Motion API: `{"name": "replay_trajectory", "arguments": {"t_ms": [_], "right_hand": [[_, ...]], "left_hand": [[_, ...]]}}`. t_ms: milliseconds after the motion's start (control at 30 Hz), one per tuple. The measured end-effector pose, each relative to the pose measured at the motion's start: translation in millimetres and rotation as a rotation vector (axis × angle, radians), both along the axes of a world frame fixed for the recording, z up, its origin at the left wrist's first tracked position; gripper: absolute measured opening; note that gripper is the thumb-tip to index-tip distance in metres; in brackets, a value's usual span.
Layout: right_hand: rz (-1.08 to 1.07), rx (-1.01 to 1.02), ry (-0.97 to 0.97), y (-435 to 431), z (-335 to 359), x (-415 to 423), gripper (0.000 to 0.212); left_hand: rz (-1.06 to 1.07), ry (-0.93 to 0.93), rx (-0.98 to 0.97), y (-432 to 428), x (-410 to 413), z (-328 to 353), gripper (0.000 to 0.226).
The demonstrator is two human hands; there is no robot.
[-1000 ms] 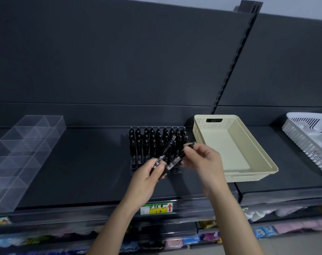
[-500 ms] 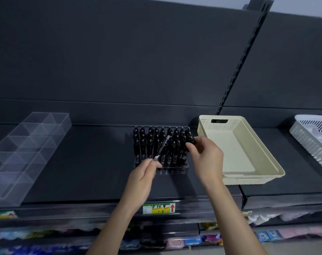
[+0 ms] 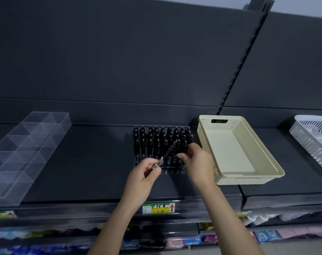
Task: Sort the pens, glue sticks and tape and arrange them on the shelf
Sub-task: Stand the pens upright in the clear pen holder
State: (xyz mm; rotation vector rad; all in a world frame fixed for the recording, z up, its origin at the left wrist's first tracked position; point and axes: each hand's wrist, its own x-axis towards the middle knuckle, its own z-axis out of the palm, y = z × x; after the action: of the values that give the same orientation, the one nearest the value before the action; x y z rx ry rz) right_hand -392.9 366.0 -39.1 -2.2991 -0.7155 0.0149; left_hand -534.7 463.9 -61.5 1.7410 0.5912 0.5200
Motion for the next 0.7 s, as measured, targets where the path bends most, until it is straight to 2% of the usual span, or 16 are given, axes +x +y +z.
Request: {"name": "replay_trajectory", "arguments": {"t_ms": [133,233,300,400,467,567,700], "right_hand": [[-0.01,0.007,0.008,-5,0,1,0.022],[-0.063,0.093,0.061,-14,5,-3,0.016],[-0.06,0.199,0.177,-19,13,-9,0.015],[0.069,0.405,0.487,-22,29,-20,0.013],[0.136,0.481,0.579,-22,35,-22,0.01],[0.143,0.525,0.585,-22,34,-23,0.016],[0.043,0.563,0.519,-29,35,-17,0.018]], "left_hand": [[0.011,-0.012,0.011,-2,3,4,0.021],[0.01,-0.01,0.01,-2,5,5,0.02],[0.004,-0.015,0.009,-2,8,5,0.017],[-0.036,-0.033,0.007,-7,14,6,0.015],[-0.072,-0.052,0.004,-12,18,9,0.019],[-0.108,-0.051,0.023,-15,21,11,0.023],[-0.055,0.025,0.084,-8,17,7,0.016]]}}
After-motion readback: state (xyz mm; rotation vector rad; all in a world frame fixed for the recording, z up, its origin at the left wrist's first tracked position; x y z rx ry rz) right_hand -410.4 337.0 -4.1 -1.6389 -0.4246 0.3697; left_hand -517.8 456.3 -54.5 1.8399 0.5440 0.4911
